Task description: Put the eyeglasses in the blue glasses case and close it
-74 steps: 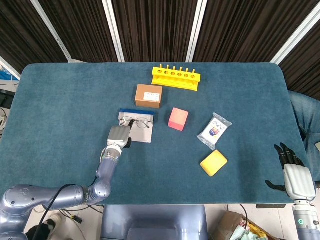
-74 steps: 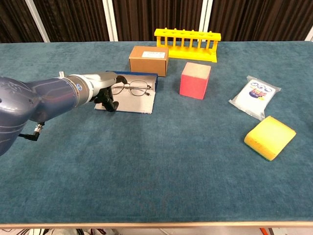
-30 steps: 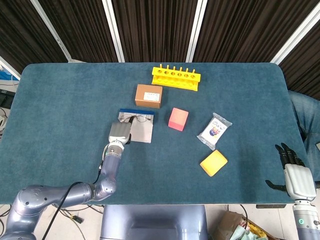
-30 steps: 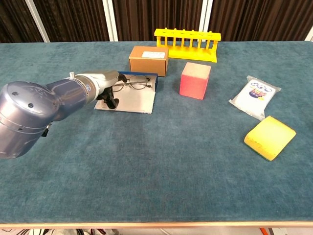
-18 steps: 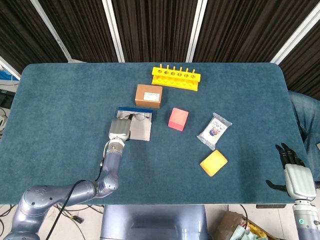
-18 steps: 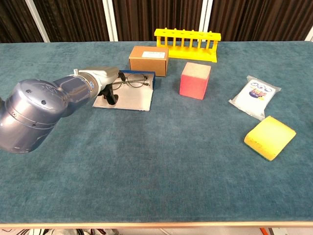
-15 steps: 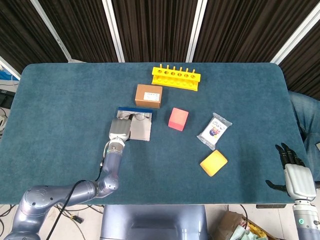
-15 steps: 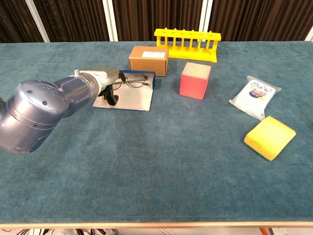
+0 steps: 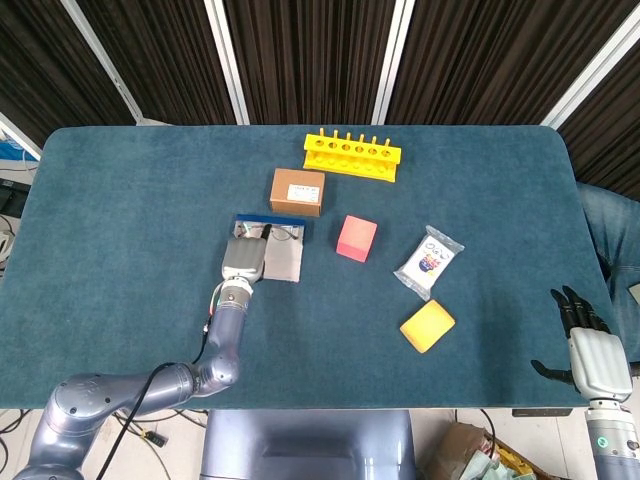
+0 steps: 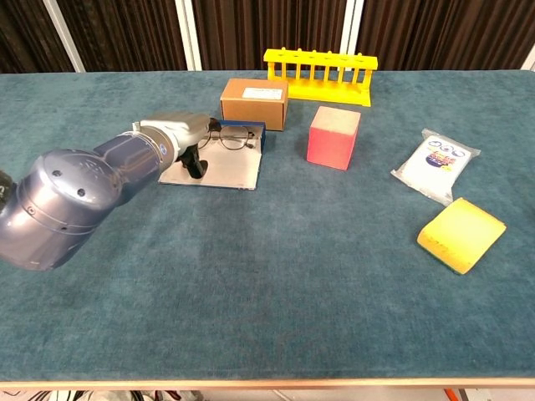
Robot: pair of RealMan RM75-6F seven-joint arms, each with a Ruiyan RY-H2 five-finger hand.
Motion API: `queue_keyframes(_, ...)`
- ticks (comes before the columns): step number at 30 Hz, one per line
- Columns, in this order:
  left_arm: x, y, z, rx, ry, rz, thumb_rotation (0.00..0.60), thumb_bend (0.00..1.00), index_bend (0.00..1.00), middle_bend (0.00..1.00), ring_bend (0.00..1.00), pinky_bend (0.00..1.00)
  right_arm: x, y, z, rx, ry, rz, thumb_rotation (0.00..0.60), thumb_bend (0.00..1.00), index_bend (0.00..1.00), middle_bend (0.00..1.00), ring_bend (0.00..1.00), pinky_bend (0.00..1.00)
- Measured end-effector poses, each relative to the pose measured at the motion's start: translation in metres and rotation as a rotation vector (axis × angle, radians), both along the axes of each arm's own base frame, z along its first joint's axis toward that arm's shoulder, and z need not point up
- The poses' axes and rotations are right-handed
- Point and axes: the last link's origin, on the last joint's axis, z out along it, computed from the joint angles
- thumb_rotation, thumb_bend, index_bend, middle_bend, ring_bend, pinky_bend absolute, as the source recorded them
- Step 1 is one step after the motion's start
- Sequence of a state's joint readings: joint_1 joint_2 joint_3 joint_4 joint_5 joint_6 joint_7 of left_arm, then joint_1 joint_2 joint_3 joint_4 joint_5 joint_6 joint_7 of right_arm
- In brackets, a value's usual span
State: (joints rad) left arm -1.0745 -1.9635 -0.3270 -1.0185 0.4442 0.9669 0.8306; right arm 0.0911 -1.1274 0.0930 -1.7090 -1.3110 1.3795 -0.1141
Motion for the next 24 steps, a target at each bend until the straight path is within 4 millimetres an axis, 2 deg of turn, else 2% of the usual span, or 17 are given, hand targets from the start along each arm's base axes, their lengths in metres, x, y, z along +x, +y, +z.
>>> queue_keyframes(7,0.000,-0.006,0.005,0.005,0.015,-0.052,0.600,0.53,0.12,0.77,0.77,0.86,0.000,0.000,0.000,0.002,-0.001,-0.001,0.600,0.16,0.01,0.00,0.10,0.22)
queue_keyframes(11,-0.001,-0.010,0.011,0.003,0.007,-0.070,0.600,0.45,0.19,0.68,0.67,0.80,0.000,0.000,0.000,0.003,0.000,-0.001,0.600,0.16,0.01,0.00,0.11,0.22)
queue_keyframes(13,-0.001,-0.013,0.016,0.001,-0.002,-0.083,0.600,0.40,0.20,0.63,0.59,0.73,0.000,-0.001,0.000,0.003,0.000,-0.001,0.600,0.16,0.01,0.00,0.11,0.22)
queue_keyframes(18,-0.004,-0.021,0.030,-0.003,-0.004,-0.113,0.600,0.26,0.20,0.42,0.30,0.38,0.000,0.000,0.000,0.002,-0.002,-0.003,0.600,0.16,0.01,0.00,0.11,0.22)
queue_keyframes(21,-0.009,-0.028,0.037,-0.018,-0.002,-0.118,0.600,0.25,0.20,0.29,0.18,0.25,0.000,-0.001,0.000,0.002,-0.002,-0.003,0.600,0.16,0.01,0.00,0.12,0.22)
queue_keyframes(24,-0.014,-0.035,0.041,-0.040,-0.011,-0.117,0.600,0.24,0.18,0.22,0.10,0.18,0.000,0.000,0.000,0.001,-0.005,-0.003,0.600,0.16,0.01,0.00,0.13,0.22)
